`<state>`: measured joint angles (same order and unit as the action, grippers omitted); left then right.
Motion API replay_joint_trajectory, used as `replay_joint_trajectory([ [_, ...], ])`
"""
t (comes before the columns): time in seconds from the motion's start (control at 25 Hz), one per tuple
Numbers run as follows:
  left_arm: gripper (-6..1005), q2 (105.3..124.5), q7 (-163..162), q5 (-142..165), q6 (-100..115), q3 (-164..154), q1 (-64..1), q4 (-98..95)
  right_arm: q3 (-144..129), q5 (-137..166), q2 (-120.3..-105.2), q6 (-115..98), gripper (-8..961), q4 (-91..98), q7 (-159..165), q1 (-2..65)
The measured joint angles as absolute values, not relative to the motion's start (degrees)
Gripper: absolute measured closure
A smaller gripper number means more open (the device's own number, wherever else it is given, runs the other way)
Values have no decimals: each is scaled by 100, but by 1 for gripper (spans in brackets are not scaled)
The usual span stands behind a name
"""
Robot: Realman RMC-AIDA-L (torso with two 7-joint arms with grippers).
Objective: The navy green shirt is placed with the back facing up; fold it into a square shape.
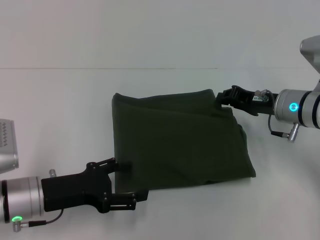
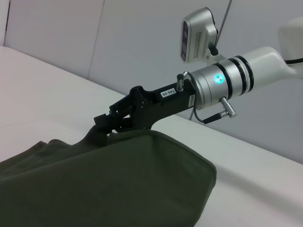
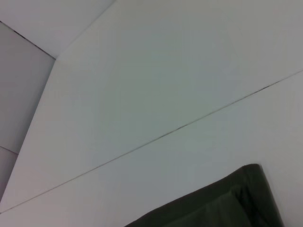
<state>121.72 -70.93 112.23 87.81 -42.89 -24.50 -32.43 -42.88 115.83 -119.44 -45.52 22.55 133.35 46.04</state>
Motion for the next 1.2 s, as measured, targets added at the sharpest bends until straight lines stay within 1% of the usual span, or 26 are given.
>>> replay_joint_trajectory([
  [0.08,78,12172,-7093,11223,8780,-4289,-2454,-3243,-4291,11585,-11944,-4552,721,2257,13337,4605],
  [0.28,78,12172,-7093,11223,8780,-4278,-2461,-3243,-4298,11587,-11944,-4563,914,2259,13335,4606],
  [0.52,77,12172,-7093,11223,8780,-4279,-2446,-3243,-4288,11559,-11944,-4576,946,2264,13326,4606],
  [1.2,79,12172,-7093,11214,8815,-4227,-2418,-3243,-4234,10225,-11946,-4370,944,2285,12587,4518],
])
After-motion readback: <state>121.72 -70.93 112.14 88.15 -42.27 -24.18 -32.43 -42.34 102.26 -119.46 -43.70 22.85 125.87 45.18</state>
